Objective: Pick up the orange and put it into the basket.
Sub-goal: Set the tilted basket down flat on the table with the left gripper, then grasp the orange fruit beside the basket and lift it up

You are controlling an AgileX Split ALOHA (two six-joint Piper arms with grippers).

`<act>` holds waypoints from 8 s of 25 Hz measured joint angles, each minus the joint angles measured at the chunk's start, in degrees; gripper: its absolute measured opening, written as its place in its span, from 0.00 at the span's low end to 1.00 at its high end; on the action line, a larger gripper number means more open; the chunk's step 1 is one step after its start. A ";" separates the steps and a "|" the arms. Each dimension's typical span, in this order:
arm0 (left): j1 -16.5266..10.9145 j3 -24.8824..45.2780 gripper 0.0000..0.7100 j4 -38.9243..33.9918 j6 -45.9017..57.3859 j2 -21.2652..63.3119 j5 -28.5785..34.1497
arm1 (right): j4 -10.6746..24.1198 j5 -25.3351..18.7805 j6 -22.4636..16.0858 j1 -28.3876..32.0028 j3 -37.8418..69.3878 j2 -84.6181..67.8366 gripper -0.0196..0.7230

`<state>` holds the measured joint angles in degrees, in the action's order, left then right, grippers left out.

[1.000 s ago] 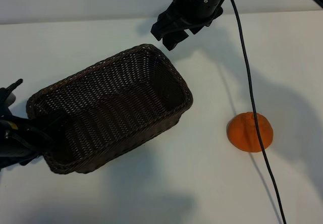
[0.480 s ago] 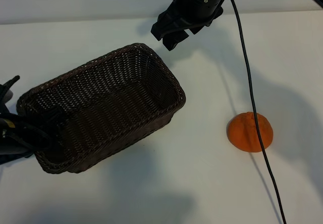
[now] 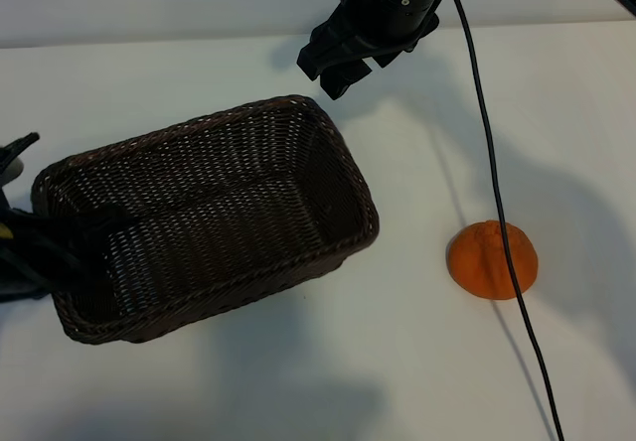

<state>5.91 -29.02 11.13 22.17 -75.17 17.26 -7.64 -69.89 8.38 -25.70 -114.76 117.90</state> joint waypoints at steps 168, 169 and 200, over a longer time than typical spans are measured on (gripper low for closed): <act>-0.05 -27.32 0.83 5.50 -19.96 -3.18 21.51 | 9.06 0.11 -1.74 11.31 39.98 -23.59 0.75; -0.05 -27.32 0.83 5.50 -19.96 -3.18 21.52 | 8.30 0.19 -1.74 11.31 40.66 -23.59 0.75; -0.05 -27.36 0.83 5.19 -20.25 -3.18 23.09 | -1.56 22.03 2.25 11.31 54.84 -23.59 0.75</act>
<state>5.86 -56.38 16.32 1.92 -78.34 40.35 -9.20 -47.85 10.63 -14.39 -59.93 94.31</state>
